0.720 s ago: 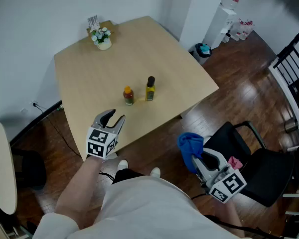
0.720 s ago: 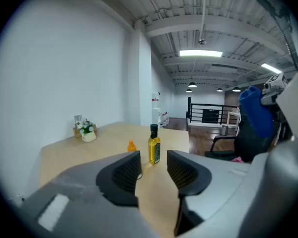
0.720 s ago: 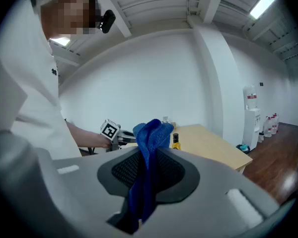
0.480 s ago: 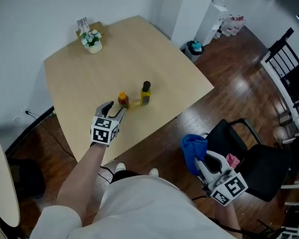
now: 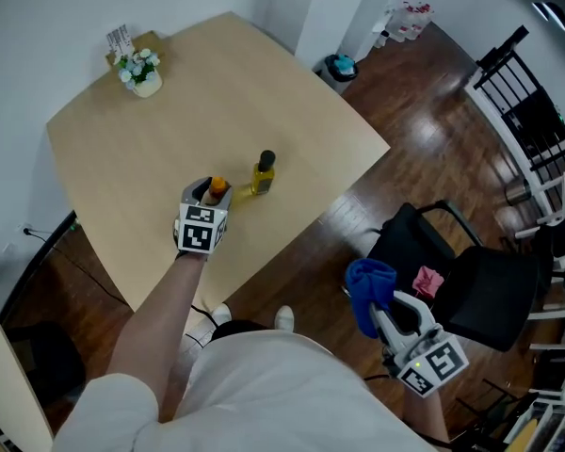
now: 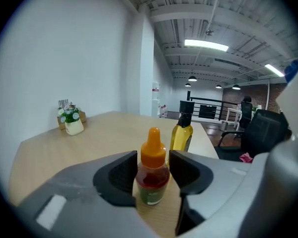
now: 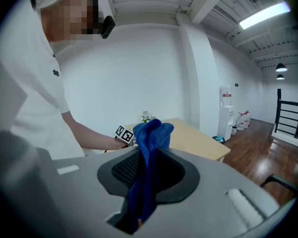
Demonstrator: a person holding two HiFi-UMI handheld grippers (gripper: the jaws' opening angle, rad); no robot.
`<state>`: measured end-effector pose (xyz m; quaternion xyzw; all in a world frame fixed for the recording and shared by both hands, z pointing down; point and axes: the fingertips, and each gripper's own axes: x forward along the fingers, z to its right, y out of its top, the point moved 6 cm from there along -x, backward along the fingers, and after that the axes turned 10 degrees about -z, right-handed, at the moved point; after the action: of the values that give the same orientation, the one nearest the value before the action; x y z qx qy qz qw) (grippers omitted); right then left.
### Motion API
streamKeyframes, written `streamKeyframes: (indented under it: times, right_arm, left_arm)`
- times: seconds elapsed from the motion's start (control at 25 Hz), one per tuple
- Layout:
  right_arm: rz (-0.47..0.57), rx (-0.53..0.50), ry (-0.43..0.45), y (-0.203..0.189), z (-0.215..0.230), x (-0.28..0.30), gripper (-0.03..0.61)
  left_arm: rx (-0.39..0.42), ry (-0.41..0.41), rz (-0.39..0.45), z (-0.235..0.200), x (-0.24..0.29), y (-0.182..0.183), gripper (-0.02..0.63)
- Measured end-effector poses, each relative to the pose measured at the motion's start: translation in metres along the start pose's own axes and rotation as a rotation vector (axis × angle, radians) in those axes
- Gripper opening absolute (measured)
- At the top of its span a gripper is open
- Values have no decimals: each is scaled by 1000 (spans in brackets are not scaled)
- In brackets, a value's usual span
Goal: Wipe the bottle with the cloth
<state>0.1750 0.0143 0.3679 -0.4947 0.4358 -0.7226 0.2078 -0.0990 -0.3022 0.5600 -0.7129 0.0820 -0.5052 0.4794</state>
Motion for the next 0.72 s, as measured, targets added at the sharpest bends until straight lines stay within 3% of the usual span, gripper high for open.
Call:
streamKeyframes:
  times: [0.12,0.44,0.72]
  right_arm:
    - [-7,12,-35,-2,-7,-3,81]
    - [-11,22,-70,-7,-19,-7,81]
    - [12,-4,-23,-1,-21,6,81]
  left_arm:
    - [27,-11,6,1,8,-1,173]
    - [70,-49,13,4,6,0,161]
    - [55,-140,55,15,-38,13,160]
